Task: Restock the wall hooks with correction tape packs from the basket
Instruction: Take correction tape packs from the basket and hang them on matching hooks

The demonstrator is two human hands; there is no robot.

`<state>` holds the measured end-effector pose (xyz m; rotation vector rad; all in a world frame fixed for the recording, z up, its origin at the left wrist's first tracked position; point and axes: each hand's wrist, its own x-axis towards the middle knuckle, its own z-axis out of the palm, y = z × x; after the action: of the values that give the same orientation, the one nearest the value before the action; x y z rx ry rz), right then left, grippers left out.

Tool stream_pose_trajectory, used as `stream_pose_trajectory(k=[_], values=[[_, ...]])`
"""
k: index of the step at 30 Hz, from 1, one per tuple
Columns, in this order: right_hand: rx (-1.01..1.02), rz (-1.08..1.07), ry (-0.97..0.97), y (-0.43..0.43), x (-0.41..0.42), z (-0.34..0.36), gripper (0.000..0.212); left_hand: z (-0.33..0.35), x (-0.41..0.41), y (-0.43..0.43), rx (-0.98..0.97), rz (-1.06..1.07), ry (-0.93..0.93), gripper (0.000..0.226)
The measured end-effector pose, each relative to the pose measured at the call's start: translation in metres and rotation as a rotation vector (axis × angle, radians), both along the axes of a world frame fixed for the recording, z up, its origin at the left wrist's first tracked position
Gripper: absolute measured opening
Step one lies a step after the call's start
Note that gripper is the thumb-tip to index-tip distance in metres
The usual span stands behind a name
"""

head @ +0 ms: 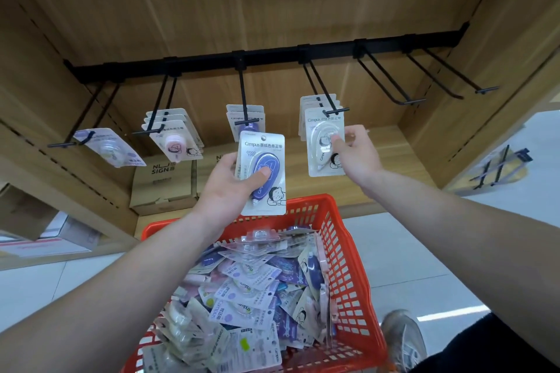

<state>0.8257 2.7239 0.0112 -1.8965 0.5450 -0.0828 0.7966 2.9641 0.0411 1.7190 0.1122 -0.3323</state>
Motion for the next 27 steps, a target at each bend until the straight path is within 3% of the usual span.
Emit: stream_pose_trajectory(k=[4,8,10,12,15,18,27], values=[[0.008,0.0,0.134,0.0,0.018,0.009,0.027,0.001,-0.004,0.002,0.005,0.004,-0.014,0.044],[-0.208,0.039,0.216,0.005,0.023,-0.001,0.052,0.004,-0.004,0.011,0.006,0.037,-0.021,0.046],[-0.268,0.157,0.185,0.019,0.014,0.005,0.043,0.004,-0.004,0.017,0.002,0.05,-0.03,0.04],[-0.225,0.289,0.166,0.04,-0.001,0.017,0.034,0.006,-0.003,0.022,0.003,0.064,-0.042,0.032],[-0.061,0.438,0.181,0.071,-0.024,0.031,0.049,0.007,-0.004,0.028,0.007,0.092,-0.04,0.037],[0.156,0.567,0.153,0.093,-0.035,0.04,0.031,0.006,-0.005,0.036,0.027,0.097,-0.059,0.048],[0.275,0.508,0.136,0.114,-0.008,0.026,0.011,0.006,-0.003,0.059,0.091,0.146,-0.023,0.033]])
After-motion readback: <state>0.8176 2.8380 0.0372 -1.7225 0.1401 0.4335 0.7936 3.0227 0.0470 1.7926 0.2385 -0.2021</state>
